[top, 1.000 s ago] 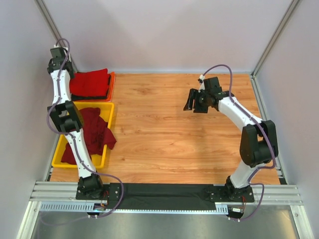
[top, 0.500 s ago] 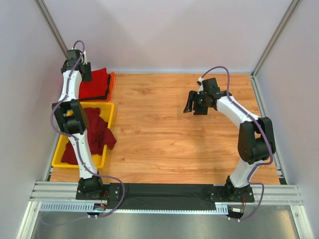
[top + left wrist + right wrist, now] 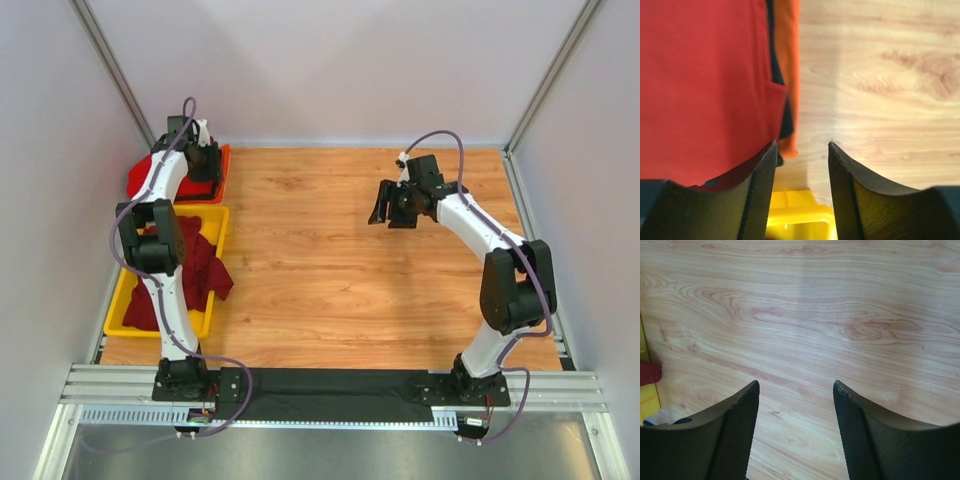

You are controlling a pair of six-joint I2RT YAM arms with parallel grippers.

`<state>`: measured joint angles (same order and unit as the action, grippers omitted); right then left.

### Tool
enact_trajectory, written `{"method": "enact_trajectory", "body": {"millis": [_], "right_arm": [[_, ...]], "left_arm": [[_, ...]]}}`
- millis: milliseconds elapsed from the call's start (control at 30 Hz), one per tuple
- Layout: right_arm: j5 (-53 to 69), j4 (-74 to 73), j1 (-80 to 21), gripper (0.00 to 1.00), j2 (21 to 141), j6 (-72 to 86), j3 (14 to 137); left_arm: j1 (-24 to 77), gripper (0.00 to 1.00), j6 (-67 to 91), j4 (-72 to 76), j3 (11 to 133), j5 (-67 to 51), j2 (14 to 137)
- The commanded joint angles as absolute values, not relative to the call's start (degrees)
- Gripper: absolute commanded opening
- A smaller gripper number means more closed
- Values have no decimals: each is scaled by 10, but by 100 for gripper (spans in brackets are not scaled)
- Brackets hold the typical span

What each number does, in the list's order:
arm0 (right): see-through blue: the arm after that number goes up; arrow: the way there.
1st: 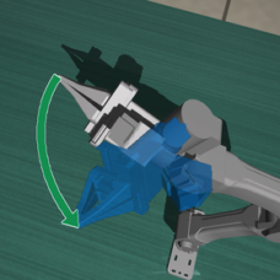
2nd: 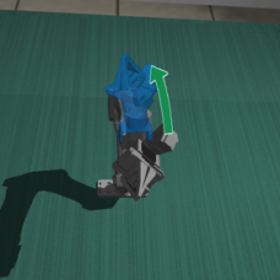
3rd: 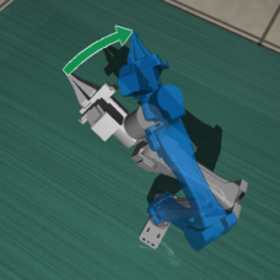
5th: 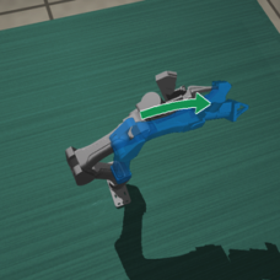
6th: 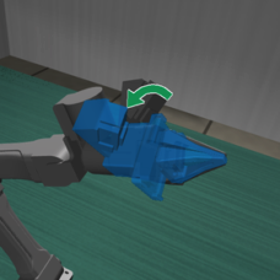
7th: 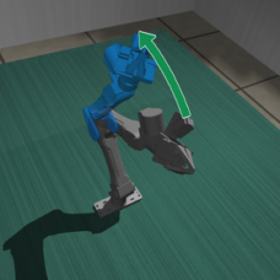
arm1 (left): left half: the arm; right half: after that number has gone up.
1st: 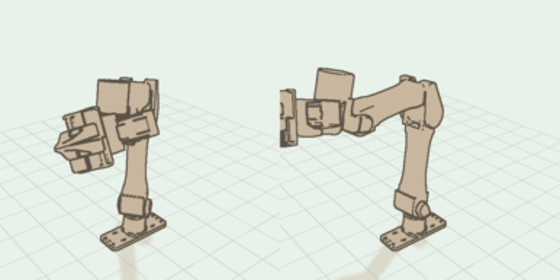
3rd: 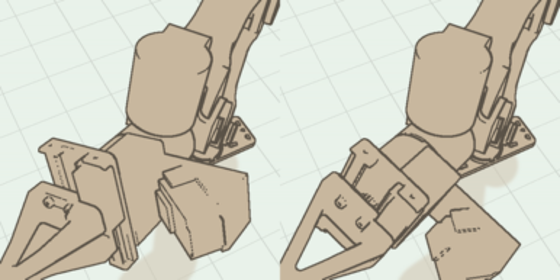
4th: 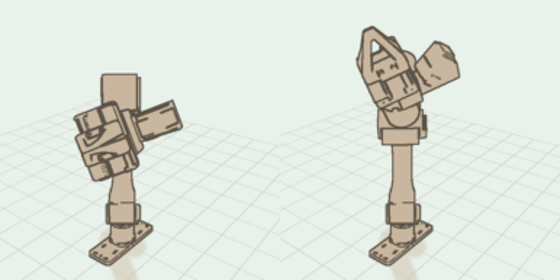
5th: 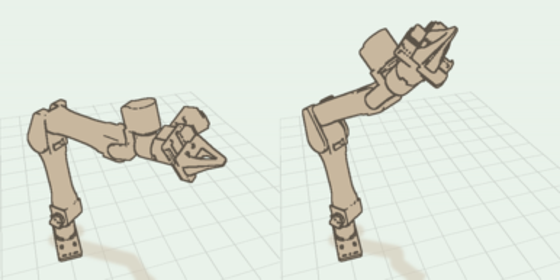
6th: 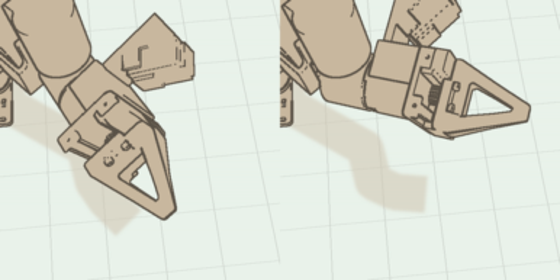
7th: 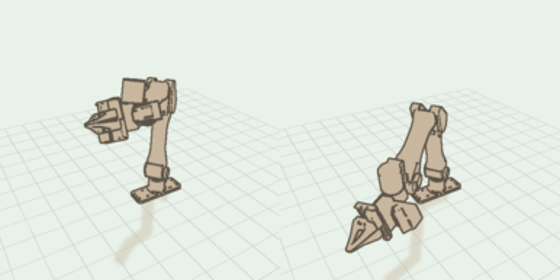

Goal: Fold and stack the t-shirts
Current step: Neatly place the folded tshirt to the corner

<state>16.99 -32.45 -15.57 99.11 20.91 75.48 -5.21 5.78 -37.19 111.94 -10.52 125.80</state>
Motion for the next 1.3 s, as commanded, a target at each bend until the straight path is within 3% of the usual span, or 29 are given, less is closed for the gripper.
{"method": "enact_trajectory", "body": {"millis": [0, 300, 500, 600, 633, 667, 700, 733, 767, 800, 967, 1267], "right_arm": [[156, -333, -158, 62, 946, 195, 779], [127, -398, -157, 63, 899, 213, 813], [134, -430, -158, 70, 789, 241, 778], [123, -441, -158, 100, 709, 250, 743], [119, -441, -158, 100, 688, 252, 734], [113, -440, -158, 100, 646, 257, 711], [106, -439, -158, 100, 628, 259, 702], [106, -439, -158, 100, 612, 262, 691], [98, -440, -157, 100, 593, 265, 684], [91, -444, -158, 100, 565, 275, 670], [89, -444, -158, 100, 497, 294, 635], [98, -442, -158, 100, 437, 303, 631]], "left_arm": [[-51, 52, 76, -378, 1120, -147, 1252], [-2, 52, 103, -405, 1078, -221, 1118], [142, 50, 117, -408, 962, -200, 964], [187, 55, 138, -378, 873, -189, 857], [194, 60, 140, -372, 854, -199, 808], [199, 76, 147, -367, 822, -200, 785], [202, 83, 151, -366, 795, -200, 741], [203, 83, 156, -364, 795, -206, 720], [203, 95, 160, -360, 767, -218, 699], [204, 100, 176, -352, 751, -225, 678], [204, 100, 219, -325, 652, -261, 563], [204, 100, 207, -321, 630, -258, 483]]}}
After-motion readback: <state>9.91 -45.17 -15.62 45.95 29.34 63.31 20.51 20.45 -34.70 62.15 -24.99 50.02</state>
